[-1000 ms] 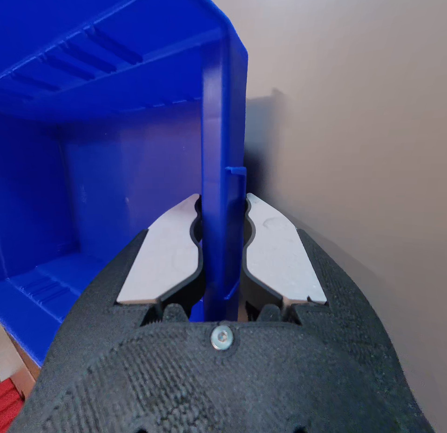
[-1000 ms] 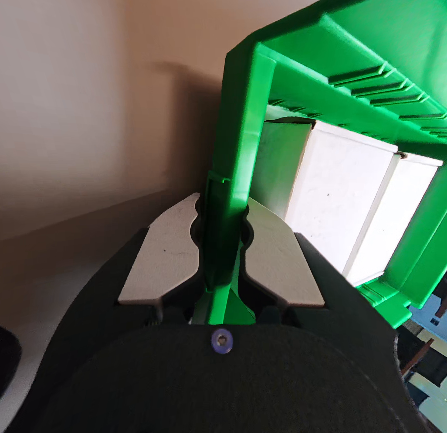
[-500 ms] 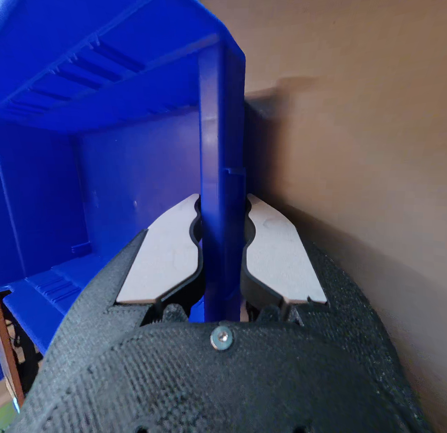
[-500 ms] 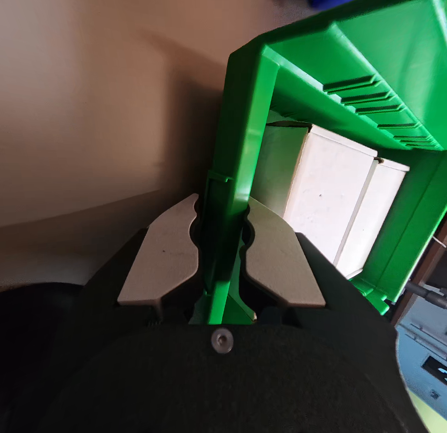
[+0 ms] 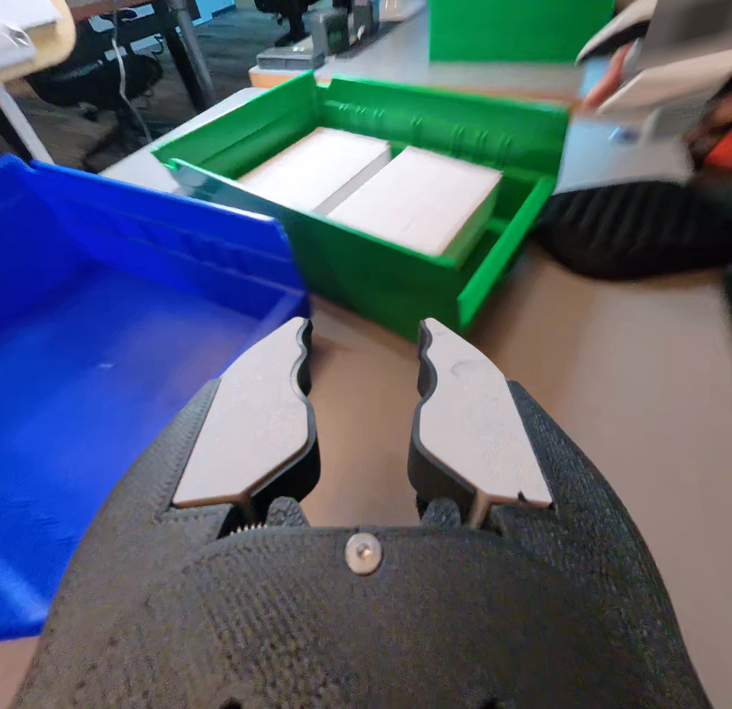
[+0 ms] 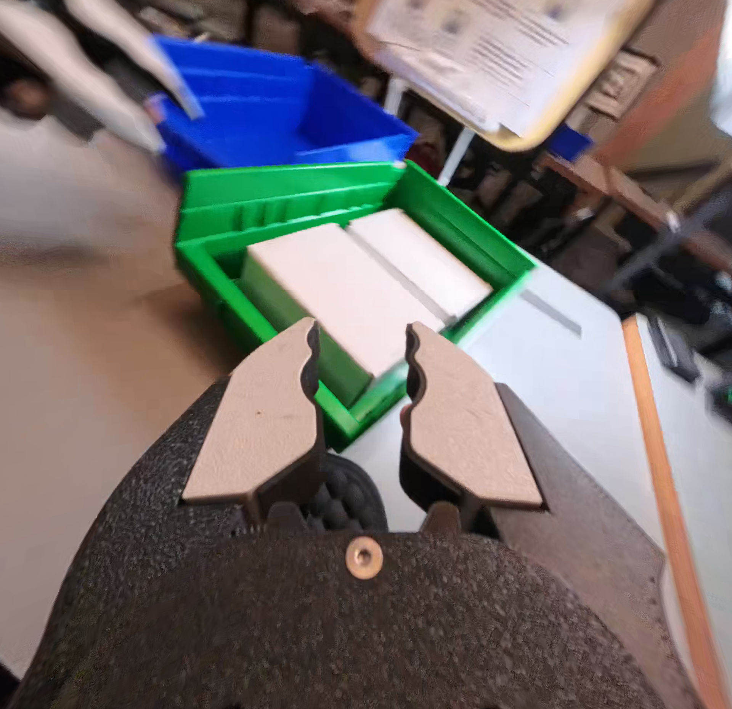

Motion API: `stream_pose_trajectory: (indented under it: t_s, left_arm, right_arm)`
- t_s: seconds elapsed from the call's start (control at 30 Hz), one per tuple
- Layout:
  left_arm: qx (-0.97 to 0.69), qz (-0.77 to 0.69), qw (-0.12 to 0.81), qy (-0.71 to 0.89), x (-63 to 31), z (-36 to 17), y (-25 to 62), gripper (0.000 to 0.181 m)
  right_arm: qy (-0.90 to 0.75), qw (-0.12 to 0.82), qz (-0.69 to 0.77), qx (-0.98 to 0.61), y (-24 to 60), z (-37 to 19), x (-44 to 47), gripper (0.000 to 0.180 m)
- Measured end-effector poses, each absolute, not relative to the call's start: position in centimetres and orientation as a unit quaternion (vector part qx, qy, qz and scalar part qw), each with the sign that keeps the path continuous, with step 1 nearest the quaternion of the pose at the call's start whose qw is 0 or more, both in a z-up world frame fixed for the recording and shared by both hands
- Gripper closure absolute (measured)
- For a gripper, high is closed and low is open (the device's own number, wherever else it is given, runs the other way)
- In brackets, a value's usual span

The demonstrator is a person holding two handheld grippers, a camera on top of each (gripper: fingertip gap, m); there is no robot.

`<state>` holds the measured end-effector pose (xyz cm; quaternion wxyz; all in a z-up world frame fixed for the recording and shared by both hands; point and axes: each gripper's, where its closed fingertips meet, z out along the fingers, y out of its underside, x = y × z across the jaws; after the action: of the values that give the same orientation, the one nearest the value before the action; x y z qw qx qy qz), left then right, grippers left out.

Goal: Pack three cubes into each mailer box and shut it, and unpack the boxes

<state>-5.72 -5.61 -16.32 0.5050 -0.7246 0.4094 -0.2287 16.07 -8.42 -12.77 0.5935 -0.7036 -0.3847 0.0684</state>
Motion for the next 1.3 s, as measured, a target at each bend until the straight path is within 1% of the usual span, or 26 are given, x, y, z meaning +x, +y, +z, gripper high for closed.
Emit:
stream_pose_trajectory:
  t_s: [0.07, 0.13, 0.17, 0.23, 0.3, 0.37, 0.4, 0.5, 0.57, 0.67, 0.77, 0.97, 1.13, 1.3]
  left_arm:
    - [-0.735, -0.291, 0.497, 0.357, -3.4, -16.4, -7.4, 0.127]
    - [-0.751, -0.323, 0.484, 0.312, -1.1, -17.4, -8.4, 0.125]
    - [-0.763, -0.320, 0.477, 0.297, -0.3, -18.1, -8.5, 0.124]
    - [-0.776, -0.301, 0.486, 0.267, 0.8, -19.1, -8.0, 0.122]
    - [-0.786, -0.274, 0.502, 0.234, 1.2, -19.8, -6.9, 0.126]
    - [-0.790, -0.258, 0.519, 0.200, 1.3, -20.2, -5.7, 0.141]
    - [-0.789, -0.266, 0.522, 0.185, 1.6, -20.0, -5.4, 0.142]
    - [-0.789, -0.256, 0.539, 0.146, 1.5, -19.7, -4.1, 0.152]
    - [-0.789, -0.230, 0.550, 0.147, 1.3, -19.6, -3.7, 0.157]
    - [-0.780, -0.194, 0.570, 0.174, 1.5, -18.6, -4.1, 0.161]
    - [-0.758, -0.200, 0.592, 0.185, 1.5, -16.4, -5.1, 0.160]
    - [-0.711, -0.176, 0.658, 0.174, -1.3, -8.5, -7.5, 0.162]
    - [-0.705, -0.122, 0.685, 0.136, -8.6, -3.0, -9.8, 0.167]
    - [-0.701, -0.068, 0.707, 0.066, -17.0, -0.9, -12.5, 0.169]
  right_arm:
    - [-0.295, 0.601, 0.077, -0.739, -7.4, -14.1, 18.9, 0.131]
    - [-0.266, 0.581, 0.061, -0.767, -6.4, -16.7, 19.8, 0.122]
    - [-0.259, 0.569, 0.060, -0.778, -6.0, -17.8, 19.6, 0.118]
    - [-0.237, 0.545, 0.086, -0.800, -5.2, -19.0, 18.6, 0.117]
    - [-0.218, 0.528, 0.071, -0.817, -4.3, -19.5, 18.7, 0.124]
    - [-0.213, 0.522, 0.068, -0.823, -3.7, -19.7, 18.5, 0.138]
    - [-0.211, 0.524, 0.074, -0.822, -3.6, -19.8, 18.2, 0.140]
    - [-0.203, 0.533, 0.042, -0.820, -3.3, -19.7, 18.6, 0.150]
    - [-0.194, 0.543, 0.042, -0.816, -3.3, -19.3, 18.8, 0.161]
    - [-0.178, 0.566, 0.039, -0.804, -4.0, -17.9, 19.1, 0.165]
    - [-0.169, 0.597, 0.035, -0.784, -5.1, -15.2, 19.3, 0.167]
    - [-0.195, 0.653, 0.046, -0.730, -7.2, -7.5, 16.8, 0.166]
    - [-0.235, 0.656, 0.155, -0.700, -7.9, -3.5, 9.8, 0.164]
    - [-0.278, 0.645, 0.218, -0.677, -7.7, -2.5, 0.8, 0.166]
